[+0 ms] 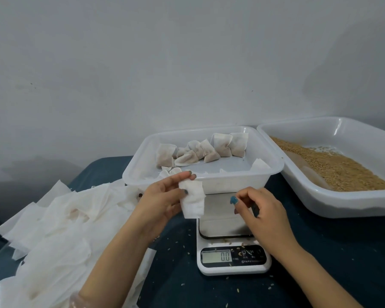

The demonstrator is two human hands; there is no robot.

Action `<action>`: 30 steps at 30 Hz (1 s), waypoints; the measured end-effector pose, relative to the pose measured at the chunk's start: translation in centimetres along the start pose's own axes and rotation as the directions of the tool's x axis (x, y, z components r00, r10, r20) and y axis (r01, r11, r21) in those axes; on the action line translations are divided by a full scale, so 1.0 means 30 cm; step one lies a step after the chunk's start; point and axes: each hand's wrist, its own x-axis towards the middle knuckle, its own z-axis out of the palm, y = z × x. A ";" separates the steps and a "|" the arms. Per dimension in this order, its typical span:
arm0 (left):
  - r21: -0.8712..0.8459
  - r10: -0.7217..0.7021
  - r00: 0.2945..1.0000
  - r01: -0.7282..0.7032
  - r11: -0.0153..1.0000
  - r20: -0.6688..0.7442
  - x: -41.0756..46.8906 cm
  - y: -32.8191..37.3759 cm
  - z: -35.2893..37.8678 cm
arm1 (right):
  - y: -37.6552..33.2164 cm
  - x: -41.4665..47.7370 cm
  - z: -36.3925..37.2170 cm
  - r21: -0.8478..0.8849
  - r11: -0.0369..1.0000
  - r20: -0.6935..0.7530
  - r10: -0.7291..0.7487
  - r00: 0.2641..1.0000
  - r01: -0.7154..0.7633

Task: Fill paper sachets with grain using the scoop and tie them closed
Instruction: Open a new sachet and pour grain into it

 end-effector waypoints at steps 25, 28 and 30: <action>0.194 0.093 0.983 -0.124 0.973 0.160 0.004 -0.174 0.119 | -0.051 0.018 -0.011 0.514 0.838 0.168 0.111 0.979 -0.184; 0.074 0.119 0.984 -0.130 0.989 0.133 0.010 -0.177 0.114 | -0.048 0.020 -0.011 0.533 0.819 0.198 0.127 0.972 -0.216; -0.024 0.096 0.985 -0.094 0.995 0.142 0.008 -0.177 0.118 | -0.046 0.020 -0.010 0.522 0.823 0.219 0.124 0.968 -0.224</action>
